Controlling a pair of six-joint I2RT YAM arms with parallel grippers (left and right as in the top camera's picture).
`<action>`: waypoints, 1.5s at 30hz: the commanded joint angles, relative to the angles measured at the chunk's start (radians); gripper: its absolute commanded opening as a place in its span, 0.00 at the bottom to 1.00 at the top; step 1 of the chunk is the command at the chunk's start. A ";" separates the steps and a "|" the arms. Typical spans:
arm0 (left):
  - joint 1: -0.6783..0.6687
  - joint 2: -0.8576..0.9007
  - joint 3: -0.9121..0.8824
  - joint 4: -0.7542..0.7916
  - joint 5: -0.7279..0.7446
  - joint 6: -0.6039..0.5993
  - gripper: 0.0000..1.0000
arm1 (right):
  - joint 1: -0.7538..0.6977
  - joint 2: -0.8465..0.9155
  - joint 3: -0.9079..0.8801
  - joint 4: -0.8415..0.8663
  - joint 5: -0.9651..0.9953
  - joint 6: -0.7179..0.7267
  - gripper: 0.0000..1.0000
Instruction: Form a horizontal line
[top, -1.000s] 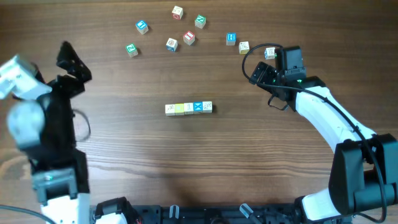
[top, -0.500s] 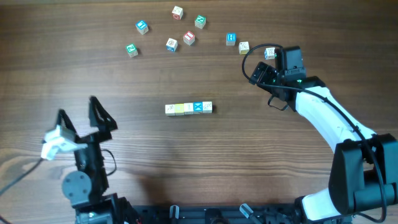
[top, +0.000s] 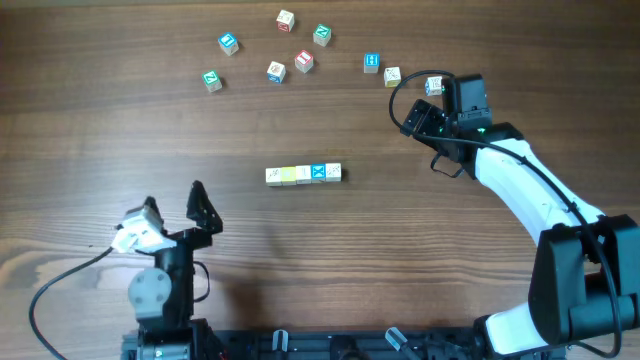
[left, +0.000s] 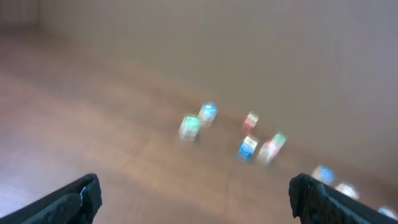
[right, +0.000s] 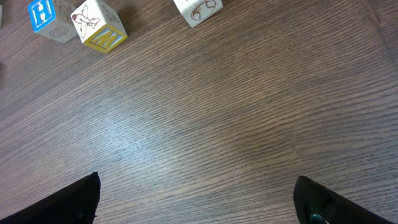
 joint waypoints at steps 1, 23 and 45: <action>-0.003 -0.008 -0.003 -0.044 -0.002 0.002 1.00 | 0.001 -0.009 -0.002 0.002 0.010 -0.019 1.00; -0.003 0.001 -0.003 -0.040 -0.040 0.141 1.00 | 0.001 -0.009 -0.002 0.003 0.010 -0.019 1.00; -0.004 0.001 -0.003 -0.040 -0.040 0.141 1.00 | 0.001 -0.009 -0.002 0.005 0.010 -0.019 1.00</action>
